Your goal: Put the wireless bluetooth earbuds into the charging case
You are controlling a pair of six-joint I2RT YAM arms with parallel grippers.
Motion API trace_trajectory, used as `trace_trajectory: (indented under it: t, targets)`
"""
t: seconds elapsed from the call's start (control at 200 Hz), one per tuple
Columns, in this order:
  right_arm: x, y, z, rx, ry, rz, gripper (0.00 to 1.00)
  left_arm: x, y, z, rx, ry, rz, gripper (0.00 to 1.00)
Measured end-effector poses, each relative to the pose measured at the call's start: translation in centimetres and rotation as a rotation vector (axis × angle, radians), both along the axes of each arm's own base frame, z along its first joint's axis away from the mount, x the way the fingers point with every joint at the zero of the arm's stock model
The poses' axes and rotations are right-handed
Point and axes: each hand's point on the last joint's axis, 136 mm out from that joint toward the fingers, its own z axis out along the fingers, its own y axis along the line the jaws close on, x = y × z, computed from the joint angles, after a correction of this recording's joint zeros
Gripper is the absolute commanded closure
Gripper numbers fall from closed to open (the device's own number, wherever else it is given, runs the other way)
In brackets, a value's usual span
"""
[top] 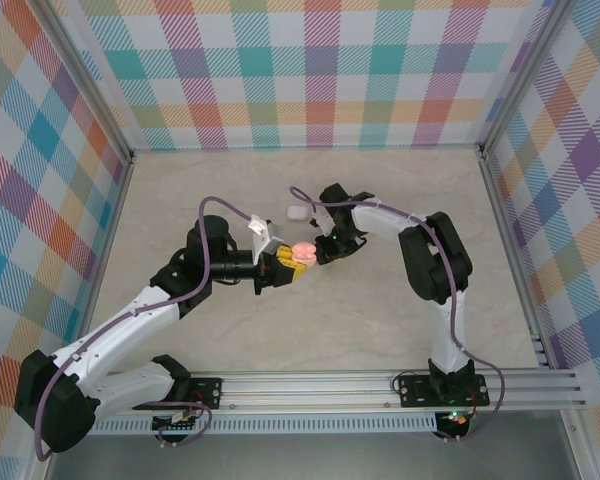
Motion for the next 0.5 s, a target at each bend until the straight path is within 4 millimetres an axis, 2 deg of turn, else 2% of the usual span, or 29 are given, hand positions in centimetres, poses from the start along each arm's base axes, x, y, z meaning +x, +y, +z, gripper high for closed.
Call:
trace_trajectory:
  t: [0.3, 0.5]
  targets:
    - [0.1, -1.1, 0.1, -0.047, -0.029, -0.052, 0.65, 0.0, 0.1, 0.1, -0.002, -0.004, 0.002, 0.94]
    - [0.1, -1.1, 0.2, -0.047, -0.029, -0.053, 0.63, 0.0, 0.1, 0.2, -0.002, -0.005, 0.002, 0.95]
